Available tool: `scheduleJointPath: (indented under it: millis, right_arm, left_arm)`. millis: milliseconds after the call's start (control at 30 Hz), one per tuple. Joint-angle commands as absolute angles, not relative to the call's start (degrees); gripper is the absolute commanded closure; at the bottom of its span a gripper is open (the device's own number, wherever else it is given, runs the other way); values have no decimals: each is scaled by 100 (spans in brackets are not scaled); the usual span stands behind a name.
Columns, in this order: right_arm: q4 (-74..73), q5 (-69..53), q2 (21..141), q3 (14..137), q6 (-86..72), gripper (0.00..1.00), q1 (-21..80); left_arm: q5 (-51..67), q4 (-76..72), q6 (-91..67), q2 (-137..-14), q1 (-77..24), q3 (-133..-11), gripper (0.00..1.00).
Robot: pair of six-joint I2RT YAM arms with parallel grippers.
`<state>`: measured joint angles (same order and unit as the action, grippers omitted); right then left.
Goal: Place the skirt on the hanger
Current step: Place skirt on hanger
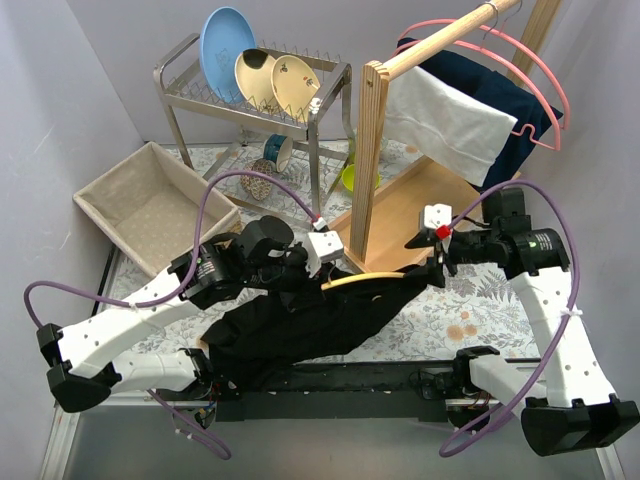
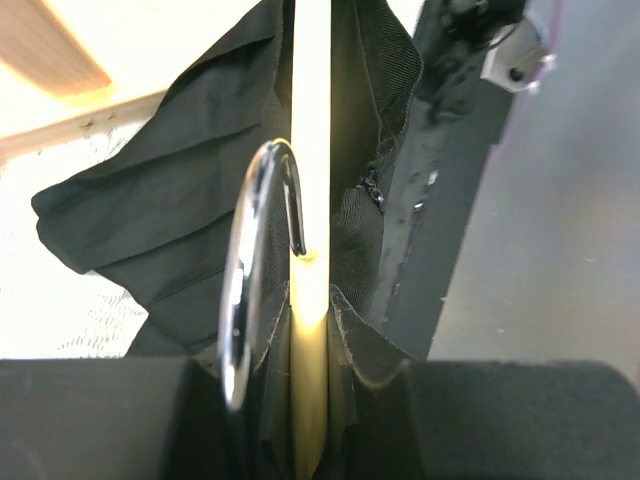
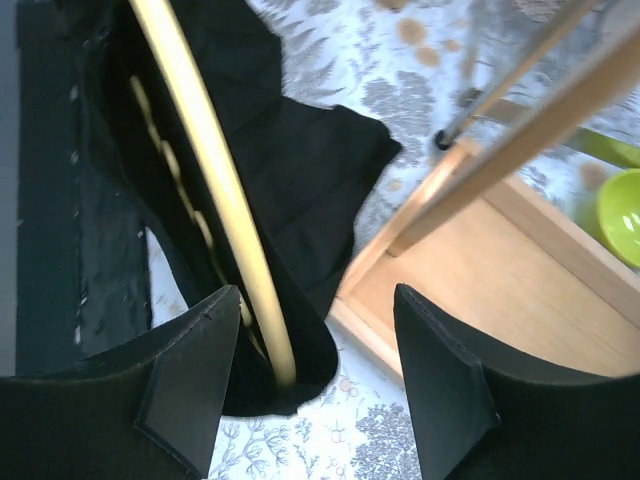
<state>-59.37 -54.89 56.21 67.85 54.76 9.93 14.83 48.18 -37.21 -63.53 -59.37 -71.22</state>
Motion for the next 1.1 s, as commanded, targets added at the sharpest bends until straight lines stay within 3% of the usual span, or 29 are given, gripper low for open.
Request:
scheduleJointPath:
  millis: [0, 267, 367, 467, 500, 700, 767, 800, 833, 867, 933, 1067]
  right_arm:
    - [-6381, -6038, 5502, 6969, 6462, 30, 1388]
    - [-5960, -6117, 5730, 6804, 5653, 34, 2574]
    - [-5433, -5855, 5748, 6636, 5143, 41, 2944]
    - [-5168, -5704, 5844, 6600, 4887, 57, 3172]
    - [-5177, -5722, 5914, 6653, 4878, 73, 3182]
    - [-5230, -5801, 5871, 6732, 4790, 99, 3226]
    - [-5168, -5652, 5714, 6706, 4642, 99, 3226]
    - [-5116, -5538, 5635, 6697, 4536, 99, 3217]
    - [-5098, -5250, 5547, 6662, 4483, 99, 3217]
    - [-5019, -5099, 5337, 6619, 4378, 99, 3191]
    - [-4975, -4731, 5151, 6539, 4158, 99, 3103]
    - [-4975, -4412, 4747, 6443, 3868, 99, 2813]
  left_arm:
    - [2091, 4667, -3621, -6495, -5941, -7497, 100]
    - [2162, 4588, -3551, -6767, -5950, -7883, 100]
    - [2276, 4544, -3551, -6794, -5950, -7980, 100]
    - [2399, 4491, -3560, -6776, -5950, -7989, 100]
    - [2399, 4491, -3568, -6759, -5950, -7989, 100]
    - [2347, 4386, -3621, -6513, -5941, -7700, 100]
    - [2024, 4307, -3795, -6434, -5950, -7647, 98]
    - [1865, 4298, -3840, -6347, -5941, -7646, 88]
    - [1707, 4315, -3902, -6276, -5941, -7664, 56]
    - [1322, 4333, -4033, -6197, -5941, -7664, 43]
    - [995, 4307, -4130, -5847, -5941, -7612, 25]
    - [265, 4316, -4429, -5222, -5941, -7383, 14]
